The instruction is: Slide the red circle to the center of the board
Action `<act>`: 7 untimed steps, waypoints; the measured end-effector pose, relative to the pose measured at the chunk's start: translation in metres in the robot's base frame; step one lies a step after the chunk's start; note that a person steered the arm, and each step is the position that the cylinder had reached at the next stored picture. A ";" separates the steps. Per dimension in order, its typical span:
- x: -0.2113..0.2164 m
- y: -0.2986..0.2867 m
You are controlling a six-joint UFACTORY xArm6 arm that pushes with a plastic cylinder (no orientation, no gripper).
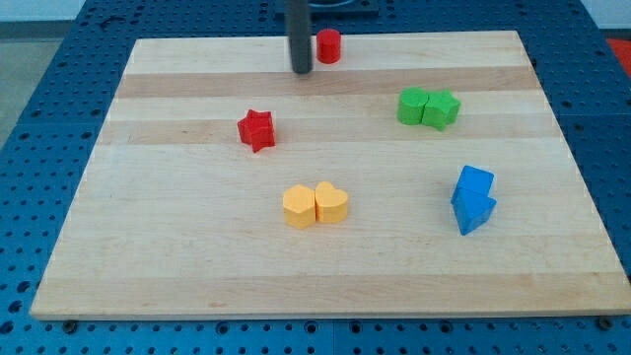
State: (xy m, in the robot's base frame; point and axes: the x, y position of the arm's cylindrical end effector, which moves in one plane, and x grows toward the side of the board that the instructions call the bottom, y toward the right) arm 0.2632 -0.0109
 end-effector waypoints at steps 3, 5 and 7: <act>-0.071 0.084; -0.069 0.022; -0.053 0.011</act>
State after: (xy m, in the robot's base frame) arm 0.2098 0.0003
